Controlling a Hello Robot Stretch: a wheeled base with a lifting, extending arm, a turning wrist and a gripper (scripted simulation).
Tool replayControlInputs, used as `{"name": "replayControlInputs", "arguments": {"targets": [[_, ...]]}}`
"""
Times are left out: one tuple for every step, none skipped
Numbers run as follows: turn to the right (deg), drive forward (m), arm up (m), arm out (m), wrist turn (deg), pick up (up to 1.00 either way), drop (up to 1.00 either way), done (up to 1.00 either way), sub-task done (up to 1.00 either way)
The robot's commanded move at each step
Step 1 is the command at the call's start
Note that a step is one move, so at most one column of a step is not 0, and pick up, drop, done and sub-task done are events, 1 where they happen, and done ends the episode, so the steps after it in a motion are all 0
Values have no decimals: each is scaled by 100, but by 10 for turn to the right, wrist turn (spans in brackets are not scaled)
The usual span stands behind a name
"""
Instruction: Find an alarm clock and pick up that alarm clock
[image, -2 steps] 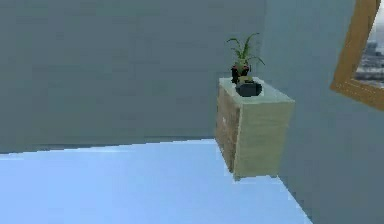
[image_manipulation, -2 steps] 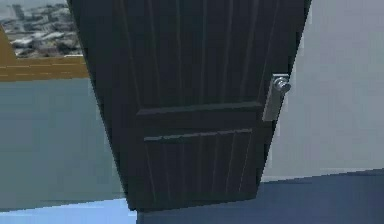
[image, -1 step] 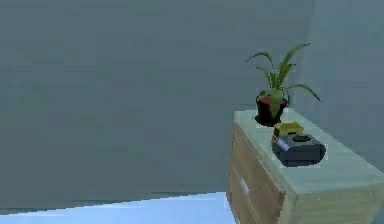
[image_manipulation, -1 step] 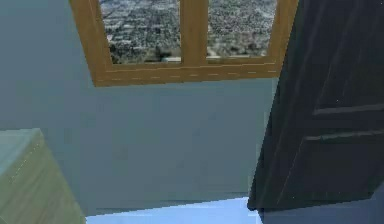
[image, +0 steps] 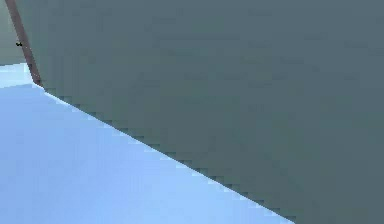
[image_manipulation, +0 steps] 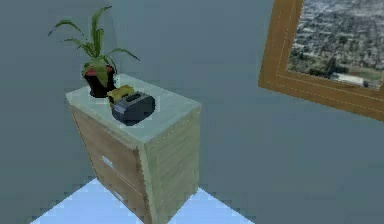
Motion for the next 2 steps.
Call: {"name": "replayControlInputs", "arguments": {"targets": [[-120, 0, 0, 0, 0, 0, 0, 0, 0], [450, 0, 0, 0, 0, 0, 0, 0, 0]]}}
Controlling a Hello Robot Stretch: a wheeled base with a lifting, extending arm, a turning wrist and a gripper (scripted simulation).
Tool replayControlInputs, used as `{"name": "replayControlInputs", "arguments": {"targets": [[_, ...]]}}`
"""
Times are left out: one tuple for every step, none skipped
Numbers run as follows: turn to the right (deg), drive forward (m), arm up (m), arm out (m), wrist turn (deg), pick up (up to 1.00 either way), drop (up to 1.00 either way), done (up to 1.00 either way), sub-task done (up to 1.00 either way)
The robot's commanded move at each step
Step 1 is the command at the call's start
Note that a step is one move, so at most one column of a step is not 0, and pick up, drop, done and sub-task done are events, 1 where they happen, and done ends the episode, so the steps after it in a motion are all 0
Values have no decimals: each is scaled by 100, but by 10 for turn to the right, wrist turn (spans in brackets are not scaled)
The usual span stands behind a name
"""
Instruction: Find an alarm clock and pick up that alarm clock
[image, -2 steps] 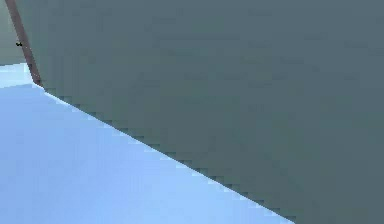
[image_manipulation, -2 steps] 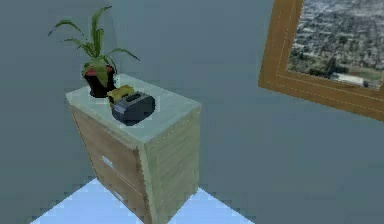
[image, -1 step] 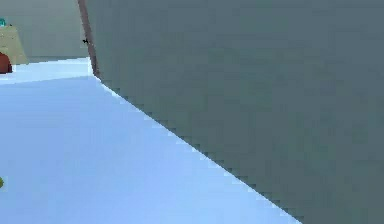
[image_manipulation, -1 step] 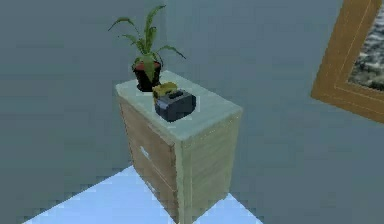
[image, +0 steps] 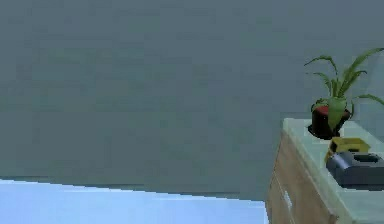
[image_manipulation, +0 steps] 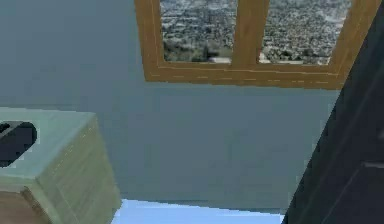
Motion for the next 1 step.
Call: {"name": "replayControlInputs", "arguments": {"targets": [[390, 0, 0, 0, 0, 0, 0, 0, 0]]}}
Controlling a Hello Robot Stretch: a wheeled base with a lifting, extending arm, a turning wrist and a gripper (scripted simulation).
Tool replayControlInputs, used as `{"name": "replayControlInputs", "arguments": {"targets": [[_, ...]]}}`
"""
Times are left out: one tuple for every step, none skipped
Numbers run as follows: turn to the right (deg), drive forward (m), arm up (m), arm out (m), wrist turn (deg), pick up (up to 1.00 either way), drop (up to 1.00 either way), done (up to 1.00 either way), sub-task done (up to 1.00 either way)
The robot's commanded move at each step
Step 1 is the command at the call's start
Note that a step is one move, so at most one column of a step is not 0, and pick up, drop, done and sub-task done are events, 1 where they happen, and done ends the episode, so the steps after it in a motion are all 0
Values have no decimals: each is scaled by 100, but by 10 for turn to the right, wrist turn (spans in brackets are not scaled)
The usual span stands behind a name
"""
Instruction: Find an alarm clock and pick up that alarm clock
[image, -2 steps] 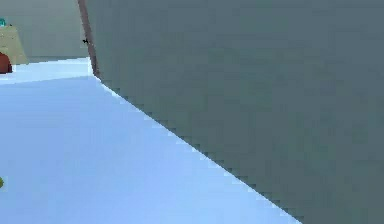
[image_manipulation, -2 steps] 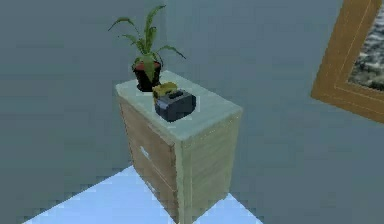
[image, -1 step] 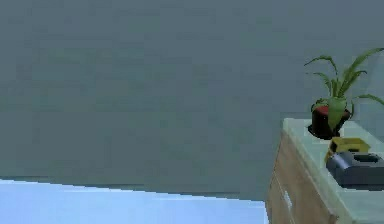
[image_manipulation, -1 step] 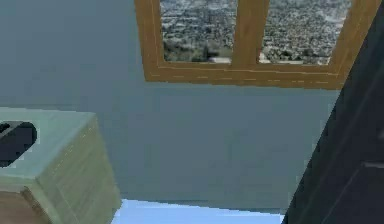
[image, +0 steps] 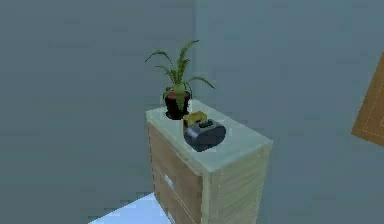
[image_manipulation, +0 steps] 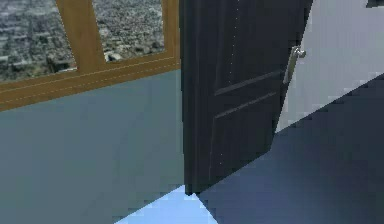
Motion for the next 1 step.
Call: {"name": "replayControlInputs", "arguments": {"targets": [[0, 35, 0, 0, 0, 0, 0, 0, 0]]}}
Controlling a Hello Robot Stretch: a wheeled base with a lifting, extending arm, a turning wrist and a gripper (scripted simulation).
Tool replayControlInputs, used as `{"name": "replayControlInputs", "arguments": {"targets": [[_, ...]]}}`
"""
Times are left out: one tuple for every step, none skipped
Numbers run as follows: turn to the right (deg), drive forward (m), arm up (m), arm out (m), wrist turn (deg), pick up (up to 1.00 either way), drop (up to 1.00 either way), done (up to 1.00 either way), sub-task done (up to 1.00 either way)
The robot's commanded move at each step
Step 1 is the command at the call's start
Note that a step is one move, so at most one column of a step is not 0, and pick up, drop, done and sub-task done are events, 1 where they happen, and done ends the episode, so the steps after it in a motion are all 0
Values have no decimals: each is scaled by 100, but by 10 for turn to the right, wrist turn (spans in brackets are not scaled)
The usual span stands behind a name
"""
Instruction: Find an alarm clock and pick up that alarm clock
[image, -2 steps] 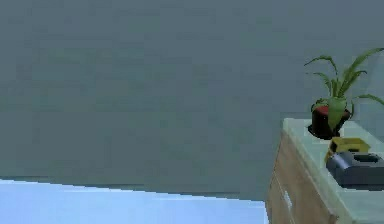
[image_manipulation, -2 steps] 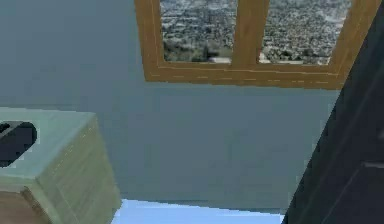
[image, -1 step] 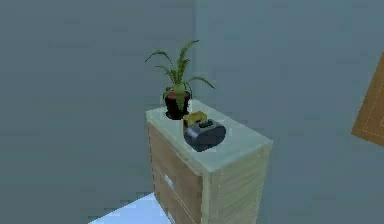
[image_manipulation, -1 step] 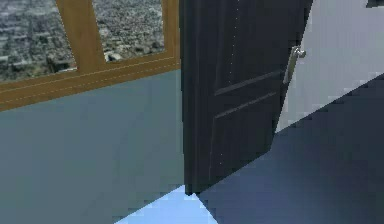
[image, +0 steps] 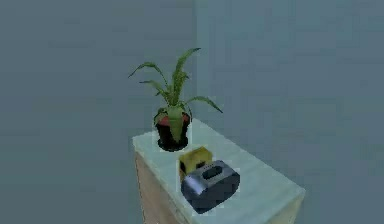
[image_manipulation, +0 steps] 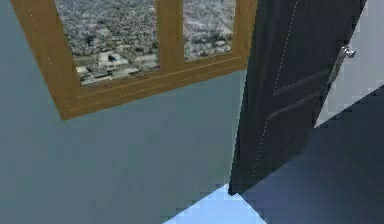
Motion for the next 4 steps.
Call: {"name": "replayControlInputs", "arguments": {"targets": [[-450, 0, 0, 0, 0, 0, 0, 0, 0], [-330, 0, 0, 0, 0, 0, 0, 0, 0], [0, 0, 50, 0, 0, 0, 0, 0, 0], [0, 0, 38, 0, 0, 0, 0, 0, 0]]}}
